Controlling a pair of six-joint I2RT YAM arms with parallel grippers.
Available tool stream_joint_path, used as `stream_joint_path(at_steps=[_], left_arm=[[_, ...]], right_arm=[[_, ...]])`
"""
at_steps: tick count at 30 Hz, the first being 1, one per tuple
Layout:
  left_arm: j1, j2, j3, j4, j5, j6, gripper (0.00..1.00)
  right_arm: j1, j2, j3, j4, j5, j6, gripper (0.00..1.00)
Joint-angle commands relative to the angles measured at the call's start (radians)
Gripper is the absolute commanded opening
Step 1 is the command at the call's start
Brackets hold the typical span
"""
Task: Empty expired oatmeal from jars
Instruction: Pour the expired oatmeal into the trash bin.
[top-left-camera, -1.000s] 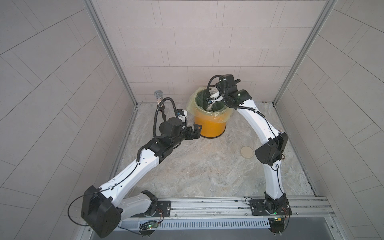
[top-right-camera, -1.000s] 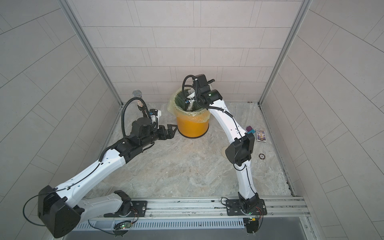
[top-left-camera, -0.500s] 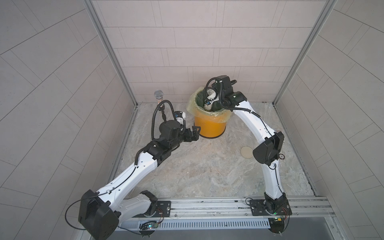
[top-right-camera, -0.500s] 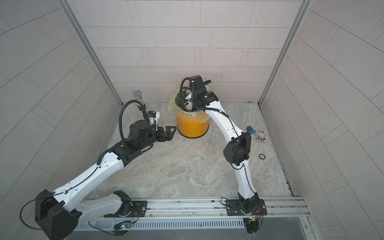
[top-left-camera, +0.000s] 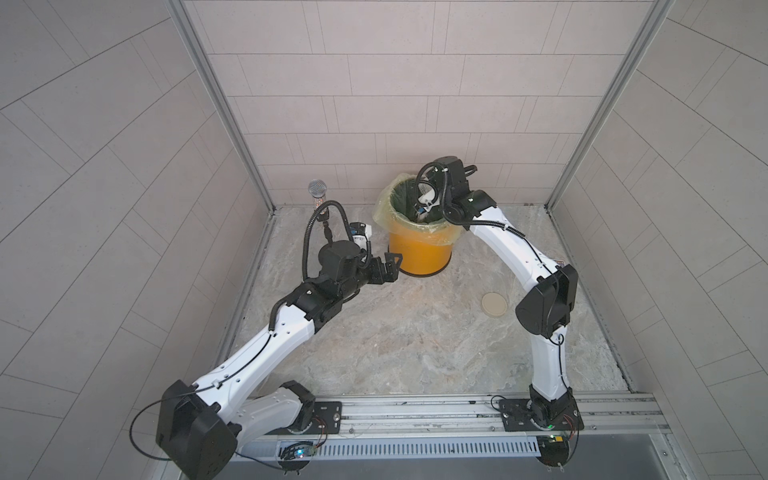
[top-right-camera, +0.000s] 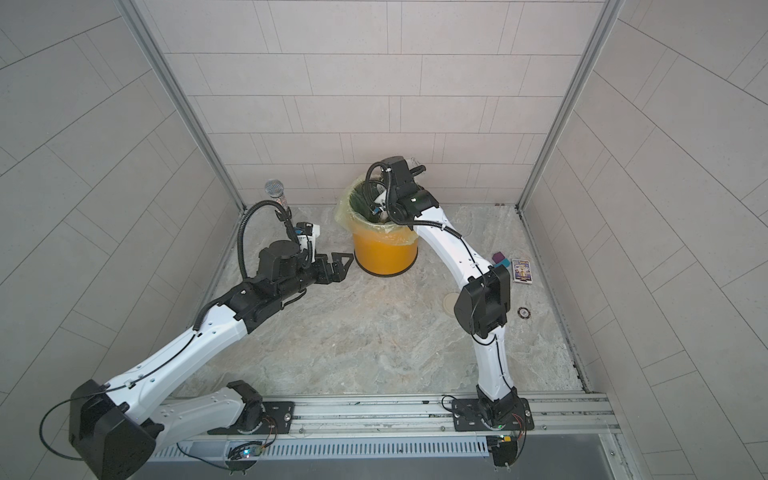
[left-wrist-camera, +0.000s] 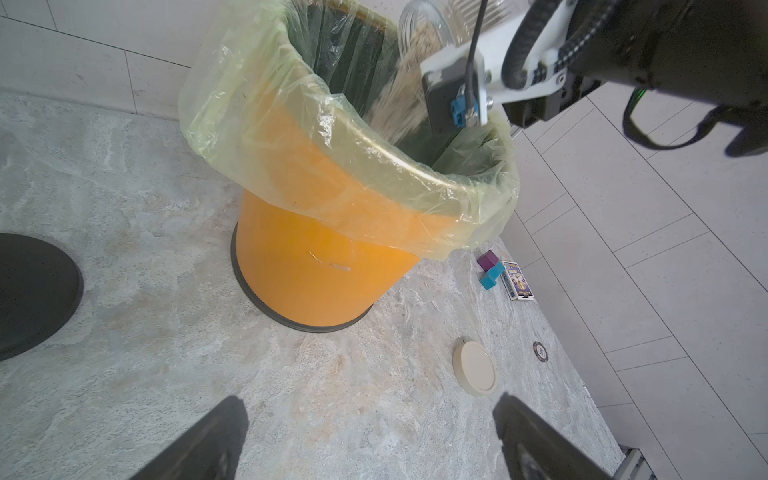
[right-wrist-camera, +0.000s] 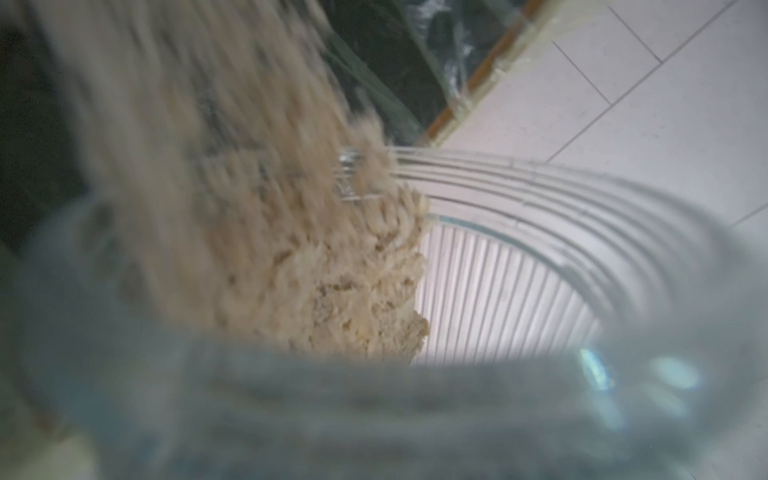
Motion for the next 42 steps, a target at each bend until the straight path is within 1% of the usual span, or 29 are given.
stream_joint_path(at_steps=[1,4,7,9,11,13,14,17,21,22,24,25,27,29,31,33,34,36,39,42], left_arm=[[0.007,-0.023,0.02,0.002,0.007,0.0,1.0],[0.008,-0.032,0.029,-0.006,0.004,0.002,1.0],[0.009,-0.036,0.036,-0.016,0.004,0.003,1.0],[0.008,-0.035,0.039,-0.017,0.005,0.003,1.0],[0.008,-0.038,0.037,-0.011,0.001,-0.001,1.0],[0.009,-0.04,0.031,-0.008,0.003,-0.006,1.0],[0.009,-0.043,0.028,-0.004,0.005,-0.007,1.0],[0.009,-0.051,0.014,-0.003,0.003,-0.01,1.0],[0.009,-0.069,-0.002,0.001,-0.001,-0.011,1.0],[0.009,-0.069,-0.004,0.0,-0.002,-0.011,1.0],[0.009,-0.069,-0.001,-0.003,0.002,-0.009,1.0],[0.009,-0.072,-0.001,-0.005,0.002,-0.007,1.0],[0.008,-0.075,-0.001,-0.003,0.0,-0.006,1.0],[0.008,-0.075,-0.001,-0.005,0.003,-0.006,1.0],[0.009,-0.075,-0.006,0.002,0.004,-0.008,1.0],[0.009,-0.076,-0.018,0.013,0.006,-0.014,1.0],[0.009,-0.075,-0.023,0.016,0.007,-0.017,1.0],[0.009,-0.08,-0.032,0.023,0.014,-0.021,1.0],[0.008,-0.091,-0.048,0.033,0.011,-0.019,1.0],[0.009,-0.092,-0.047,0.029,0.012,-0.014,1.0]], right_arm=[[-0.004,-0.063,-0.024,0.113,0.042,-0.059,0.0],[0.006,-0.062,0.022,0.105,0.039,-0.056,0.0],[0.016,-0.039,0.129,0.044,0.051,-0.03,0.0],[0.017,-0.029,0.154,0.027,0.065,-0.015,0.0],[0.01,-0.039,0.099,0.046,0.091,-0.04,0.0],[0.007,-0.061,0.002,0.182,0.069,-0.099,0.0],[0.008,-0.066,-0.015,0.217,0.056,-0.107,0.0],[0.016,-0.052,-0.009,0.167,0.093,-0.088,0.0],[0.013,-0.048,-0.054,0.224,0.098,-0.129,0.0],[0.013,-0.049,-0.065,0.236,0.104,-0.154,0.0],[0.016,-0.058,-0.092,0.315,0.076,-0.207,0.0],[0.021,-0.059,-0.079,0.308,0.066,-0.203,0.0],[0.03,-0.051,-0.022,0.233,0.078,-0.184,0.0],[0.029,-0.05,-0.021,0.24,0.081,-0.222,0.0],[0.029,-0.047,-0.02,0.242,0.081,-0.226,0.0],[0.029,-0.047,-0.037,0.228,0.102,-0.234,0.0],[0.028,-0.052,-0.06,0.251,0.105,-0.254,0.0],[0.03,-0.068,-0.092,0.303,0.078,-0.283,0.0],[0.027,-0.069,-0.078,0.229,0.107,-0.272,0.0],[0.006,-0.077,-0.143,0.311,0.097,-0.339,0.0]])
